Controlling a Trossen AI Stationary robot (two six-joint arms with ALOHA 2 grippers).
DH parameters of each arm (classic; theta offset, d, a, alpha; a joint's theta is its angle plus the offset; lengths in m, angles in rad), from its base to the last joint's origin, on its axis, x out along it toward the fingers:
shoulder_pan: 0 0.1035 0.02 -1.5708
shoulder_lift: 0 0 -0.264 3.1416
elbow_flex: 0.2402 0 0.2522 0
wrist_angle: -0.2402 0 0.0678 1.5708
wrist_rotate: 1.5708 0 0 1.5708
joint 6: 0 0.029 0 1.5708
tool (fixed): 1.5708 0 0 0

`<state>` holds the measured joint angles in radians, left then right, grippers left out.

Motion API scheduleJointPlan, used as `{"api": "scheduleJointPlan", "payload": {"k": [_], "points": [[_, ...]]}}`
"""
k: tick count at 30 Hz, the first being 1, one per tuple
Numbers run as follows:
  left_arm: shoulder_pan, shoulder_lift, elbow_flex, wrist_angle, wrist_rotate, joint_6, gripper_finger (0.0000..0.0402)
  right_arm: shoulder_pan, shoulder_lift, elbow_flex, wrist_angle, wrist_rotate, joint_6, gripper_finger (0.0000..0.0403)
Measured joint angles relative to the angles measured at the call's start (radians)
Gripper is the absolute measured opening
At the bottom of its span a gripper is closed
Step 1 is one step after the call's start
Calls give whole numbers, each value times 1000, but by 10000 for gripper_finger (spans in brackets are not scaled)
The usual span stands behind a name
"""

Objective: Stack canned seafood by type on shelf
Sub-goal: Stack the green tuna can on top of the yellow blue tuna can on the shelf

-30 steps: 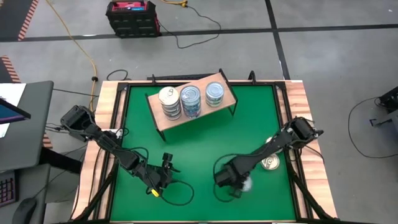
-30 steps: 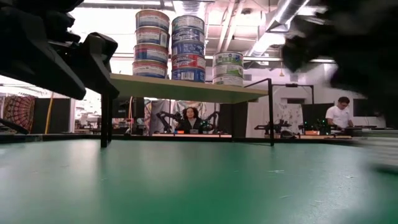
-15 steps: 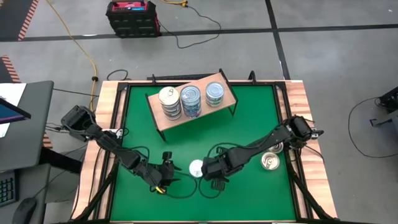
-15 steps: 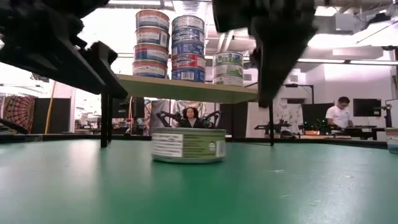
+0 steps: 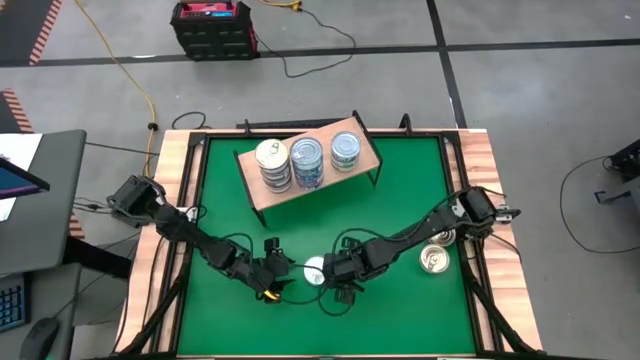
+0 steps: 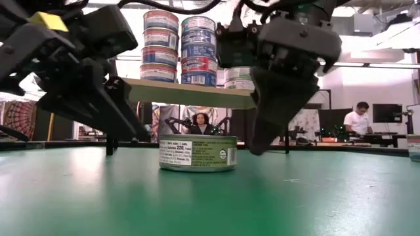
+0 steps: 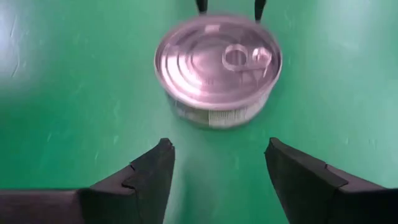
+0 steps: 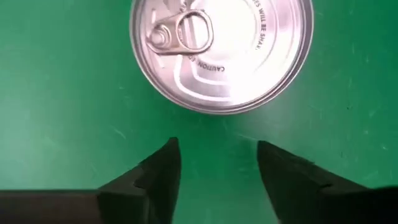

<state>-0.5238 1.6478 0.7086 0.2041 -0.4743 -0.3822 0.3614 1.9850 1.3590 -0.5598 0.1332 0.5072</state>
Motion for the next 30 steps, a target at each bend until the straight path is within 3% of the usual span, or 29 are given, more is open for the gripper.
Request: {"api": "scheduleJointPlan", "payload": {"k": [8,20,27,30], "points": [[37,119,0,150,26,30,282,-5,0,-28,134,34,-45,294],[54,133,-2,199,134,44,277,-18,-2,-47,357,37,-114,292],[54,135,-3,213,126,49,276,-39,-4,-26,576,42,-130,292],[54,135,-1,216,110,61,276,-43,-3,-27,591,44,-151,292]]}}
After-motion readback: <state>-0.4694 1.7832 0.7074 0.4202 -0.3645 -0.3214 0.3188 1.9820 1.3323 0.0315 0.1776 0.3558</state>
